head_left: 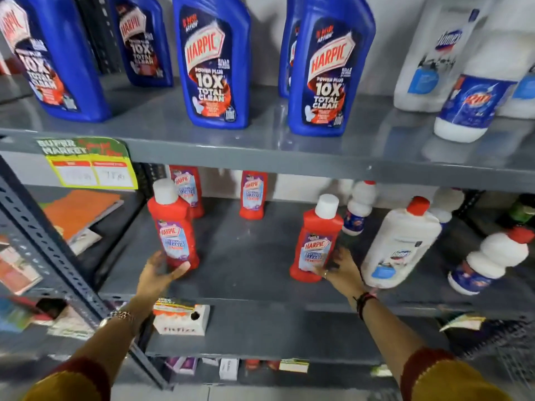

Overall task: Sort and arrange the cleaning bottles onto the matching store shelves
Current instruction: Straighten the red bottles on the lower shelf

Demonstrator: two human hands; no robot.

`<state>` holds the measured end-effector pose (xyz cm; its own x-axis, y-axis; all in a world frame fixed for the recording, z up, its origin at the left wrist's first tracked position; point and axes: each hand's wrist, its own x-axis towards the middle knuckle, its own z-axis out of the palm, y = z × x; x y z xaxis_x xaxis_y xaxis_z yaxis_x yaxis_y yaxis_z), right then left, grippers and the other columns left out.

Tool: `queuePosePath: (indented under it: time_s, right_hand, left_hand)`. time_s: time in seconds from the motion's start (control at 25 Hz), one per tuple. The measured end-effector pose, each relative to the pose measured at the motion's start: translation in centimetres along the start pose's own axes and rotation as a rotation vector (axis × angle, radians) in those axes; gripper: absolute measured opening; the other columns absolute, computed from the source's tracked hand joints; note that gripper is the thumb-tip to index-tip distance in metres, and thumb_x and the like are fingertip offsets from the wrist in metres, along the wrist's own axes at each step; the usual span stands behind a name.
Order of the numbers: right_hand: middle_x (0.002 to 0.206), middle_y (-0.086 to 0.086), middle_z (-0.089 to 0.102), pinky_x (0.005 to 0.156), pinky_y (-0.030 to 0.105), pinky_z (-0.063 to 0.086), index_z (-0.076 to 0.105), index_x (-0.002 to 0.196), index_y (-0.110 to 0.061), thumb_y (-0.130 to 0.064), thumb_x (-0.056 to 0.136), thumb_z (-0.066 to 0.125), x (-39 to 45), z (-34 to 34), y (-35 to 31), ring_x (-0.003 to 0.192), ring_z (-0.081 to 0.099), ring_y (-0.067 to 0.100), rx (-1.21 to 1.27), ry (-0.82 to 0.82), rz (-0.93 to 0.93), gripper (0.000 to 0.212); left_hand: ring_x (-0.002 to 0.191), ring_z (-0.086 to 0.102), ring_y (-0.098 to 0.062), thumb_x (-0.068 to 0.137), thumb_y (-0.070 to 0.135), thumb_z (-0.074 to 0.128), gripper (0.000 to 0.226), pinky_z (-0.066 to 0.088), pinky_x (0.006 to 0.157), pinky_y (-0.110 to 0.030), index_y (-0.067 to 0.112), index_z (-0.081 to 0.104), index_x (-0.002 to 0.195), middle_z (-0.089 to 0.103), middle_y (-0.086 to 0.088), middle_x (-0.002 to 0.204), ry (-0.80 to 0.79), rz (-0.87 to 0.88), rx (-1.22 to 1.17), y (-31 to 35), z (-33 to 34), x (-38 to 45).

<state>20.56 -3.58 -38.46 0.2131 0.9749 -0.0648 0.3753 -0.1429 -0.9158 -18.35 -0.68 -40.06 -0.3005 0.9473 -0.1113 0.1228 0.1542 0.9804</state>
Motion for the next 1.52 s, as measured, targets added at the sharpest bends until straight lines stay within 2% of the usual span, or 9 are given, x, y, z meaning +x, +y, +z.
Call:
queuePosePath:
  time_s: [0.08,0.16,0.24,0.32,0.44,0.52,0.64,0.92,1.52]
  right_hand:
    - [0.115,0.003,0.067,0.094,0.049,0.052,0.052,0.117,-0.022,-0.035,0.038,0.09,2.1,0.7,2.7,0.105,0.064,0.021,-0.007,-0.053,0.092,0.088]
    - [0.112,0.002,0.068,0.096,0.045,0.05,0.055,0.118,-0.019,-0.025,0.049,0.09,1.8,1.9,1.9,0.106,0.063,0.023,-0.001,-0.022,0.129,0.078]
    - [0.108,0.001,0.068,0.096,0.042,0.05,0.058,0.114,-0.02,-0.01,0.062,0.084,1.1,2.6,0.9,0.105,0.063,0.022,-0.004,-0.003,0.153,0.059]
    - [0.108,0.0,0.069,0.096,0.043,0.05,0.06,0.112,-0.022,-0.009,0.064,0.082,1.0,3.3,0.2,0.104,0.063,0.021,-0.023,-0.047,0.167,0.055]
    - [0.11,0.002,0.07,0.096,0.045,0.051,0.062,0.111,-0.02,-0.014,0.06,0.085,1.3,5.3,-0.8,0.104,0.064,0.021,-0.053,-0.127,0.153,0.057]
    - [0.108,0.0,0.071,0.094,0.039,0.051,0.063,0.109,-0.021,-0.018,0.058,0.085,1.4,7.4,-1.6,0.1,0.065,0.019,-0.088,-0.149,0.115,0.056]
    - [0.103,0.001,0.07,0.089,0.03,0.048,0.063,0.106,-0.018,-0.014,0.06,0.084,1.5,10.3,-2.9,0.096,0.064,0.017,-0.087,-0.158,0.071,0.051]
    - [0.109,0.008,0.07,0.087,0.029,0.048,0.062,0.108,-0.013,-0.01,0.062,0.084,2.2,13.2,-4.5,0.092,0.061,0.016,-0.061,-0.17,0.061,0.052]
    - [0.117,0.012,0.068,0.085,0.025,0.044,0.06,0.113,-0.009,-0.01,0.065,0.082,2.3,14.0,-4.7,0.093,0.058,0.016,-0.043,-0.154,0.038,0.053]
  left_hand:
    - [0.107,0.06,-0.03,0.06,0.013,0.084,0.053,0.044,0.101,-0.048,0.008,0.059,0.106,0.062,-0.016,0.119,-0.1,0.008,0.066,-1.2,-0.6,1.9]
    - [0.107,0.061,-0.032,0.057,0.019,0.085,0.064,0.045,0.101,-0.05,0.002,0.057,0.112,0.063,-0.018,0.12,-0.123,0.011,0.093,-2.3,-1.0,3.6]
    - [0.104,0.059,-0.027,0.065,0.007,0.08,0.06,0.044,0.097,-0.041,-0.002,0.052,0.117,0.061,-0.014,0.119,-0.138,0.015,0.079,-1.1,-0.7,3.6]
    - [0.106,0.056,-0.025,0.073,-0.008,0.069,0.052,0.042,0.096,-0.038,-0.004,0.048,0.12,0.058,-0.019,0.122,-0.179,0.015,0.073,-1.1,-0.6,4.4]
    - [0.111,0.053,-0.027,0.076,-0.011,0.063,0.052,0.04,0.099,-0.038,-0.005,0.045,0.124,0.055,-0.023,0.128,-0.241,0.021,0.09,-1.4,-1.1,5.3]
    - [0.11,0.051,-0.024,0.076,-0.012,0.062,0.053,0.039,0.1,-0.039,-0.006,0.043,0.126,0.053,-0.023,0.129,-0.239,0.018,0.107,-1.6,-1.3,5.6]
    - [0.111,0.05,-0.023,0.078,-0.011,0.061,0.053,0.038,0.101,-0.039,-0.005,0.042,0.127,0.053,-0.02,0.127,-0.271,0.047,0.137,-1.8,-1.2,5.9]
    - [0.109,0.052,-0.024,0.077,-0.004,0.065,0.053,0.04,0.101,-0.04,-0.002,0.044,0.126,0.055,-0.01,0.119,-0.251,0.054,0.155,-2.3,-1.2,6.2]
    - [0.111,0.051,-0.022,0.081,-0.001,0.062,0.053,0.039,0.101,-0.037,0.001,0.041,0.13,0.054,-0.019,0.13,-0.241,0.037,0.123,-3.1,-0.6,6.2]
